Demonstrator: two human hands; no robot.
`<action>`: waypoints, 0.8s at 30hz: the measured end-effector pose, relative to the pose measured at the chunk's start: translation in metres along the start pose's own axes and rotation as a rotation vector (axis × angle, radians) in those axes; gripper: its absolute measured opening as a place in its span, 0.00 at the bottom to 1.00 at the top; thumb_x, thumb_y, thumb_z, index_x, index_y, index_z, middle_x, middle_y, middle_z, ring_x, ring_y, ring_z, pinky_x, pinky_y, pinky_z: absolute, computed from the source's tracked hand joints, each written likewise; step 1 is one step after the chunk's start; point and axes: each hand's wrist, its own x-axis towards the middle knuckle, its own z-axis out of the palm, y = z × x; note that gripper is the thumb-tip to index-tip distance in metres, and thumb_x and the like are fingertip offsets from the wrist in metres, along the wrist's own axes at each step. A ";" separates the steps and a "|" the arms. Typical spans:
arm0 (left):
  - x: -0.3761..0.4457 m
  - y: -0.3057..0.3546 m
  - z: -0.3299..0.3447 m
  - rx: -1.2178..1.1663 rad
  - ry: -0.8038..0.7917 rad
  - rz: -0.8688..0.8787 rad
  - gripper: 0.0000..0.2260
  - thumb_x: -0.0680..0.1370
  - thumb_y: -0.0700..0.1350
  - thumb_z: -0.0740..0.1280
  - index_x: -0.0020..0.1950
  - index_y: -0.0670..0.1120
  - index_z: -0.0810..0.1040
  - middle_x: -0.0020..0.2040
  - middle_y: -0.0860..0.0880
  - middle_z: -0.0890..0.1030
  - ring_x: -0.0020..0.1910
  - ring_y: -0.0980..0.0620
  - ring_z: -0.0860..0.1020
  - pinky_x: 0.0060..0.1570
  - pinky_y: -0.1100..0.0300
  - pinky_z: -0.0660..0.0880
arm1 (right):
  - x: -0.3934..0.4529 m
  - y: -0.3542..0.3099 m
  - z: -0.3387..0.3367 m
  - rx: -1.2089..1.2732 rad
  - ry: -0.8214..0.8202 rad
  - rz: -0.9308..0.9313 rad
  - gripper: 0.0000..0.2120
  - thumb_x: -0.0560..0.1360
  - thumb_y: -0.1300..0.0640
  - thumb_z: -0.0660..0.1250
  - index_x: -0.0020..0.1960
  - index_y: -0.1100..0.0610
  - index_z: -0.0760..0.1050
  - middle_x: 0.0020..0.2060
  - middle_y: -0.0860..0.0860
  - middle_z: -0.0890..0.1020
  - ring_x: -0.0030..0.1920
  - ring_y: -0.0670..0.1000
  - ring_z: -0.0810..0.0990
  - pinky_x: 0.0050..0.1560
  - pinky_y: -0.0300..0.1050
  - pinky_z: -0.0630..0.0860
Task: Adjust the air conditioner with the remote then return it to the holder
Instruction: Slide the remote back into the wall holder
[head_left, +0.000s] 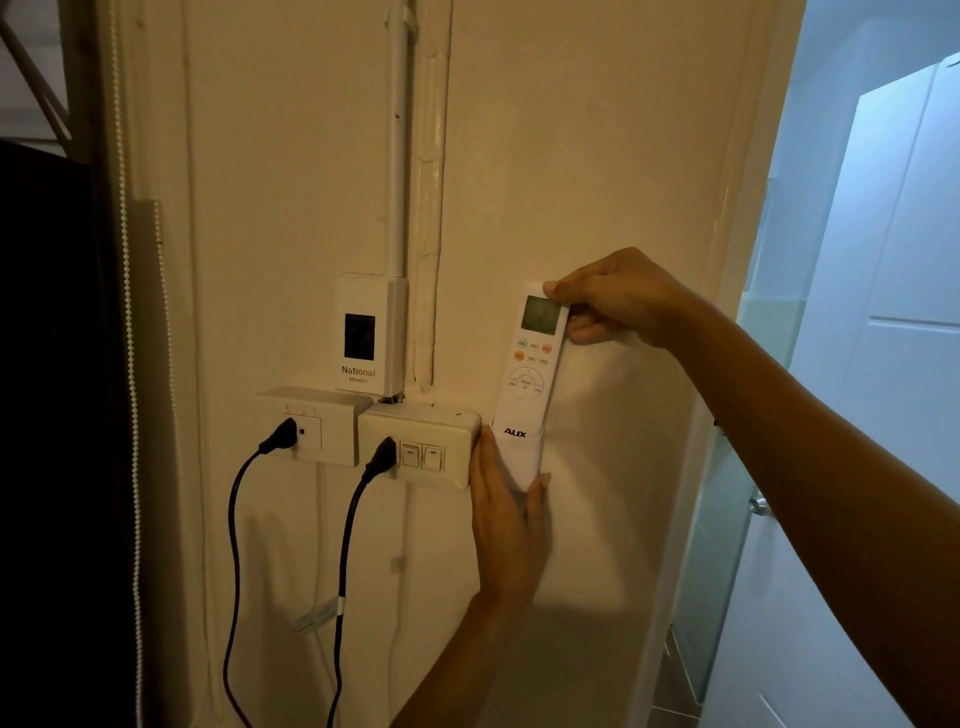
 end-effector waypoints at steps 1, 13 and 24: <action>0.000 0.000 0.000 0.000 -0.001 0.001 0.34 0.74 0.46 0.65 0.70 0.56 0.45 0.71 0.55 0.53 0.73 0.51 0.54 0.69 0.53 0.61 | 0.000 -0.002 -0.001 -0.008 -0.021 0.013 0.13 0.72 0.54 0.68 0.50 0.63 0.79 0.39 0.56 0.85 0.36 0.51 0.85 0.40 0.44 0.82; 0.001 -0.003 0.002 0.020 0.014 -0.004 0.35 0.73 0.46 0.67 0.70 0.55 0.46 0.70 0.56 0.53 0.74 0.49 0.54 0.68 0.51 0.60 | 0.005 -0.006 0.005 -0.239 -0.114 0.014 0.15 0.70 0.52 0.70 0.45 0.64 0.81 0.39 0.59 0.85 0.34 0.53 0.78 0.31 0.40 0.74; 0.001 -0.009 0.006 -0.019 0.009 -0.033 0.35 0.73 0.47 0.67 0.71 0.54 0.47 0.74 0.48 0.57 0.74 0.49 0.55 0.70 0.51 0.58 | 0.005 0.010 0.009 -0.246 -0.105 0.052 0.18 0.69 0.47 0.70 0.43 0.63 0.81 0.29 0.54 0.78 0.27 0.49 0.73 0.28 0.40 0.67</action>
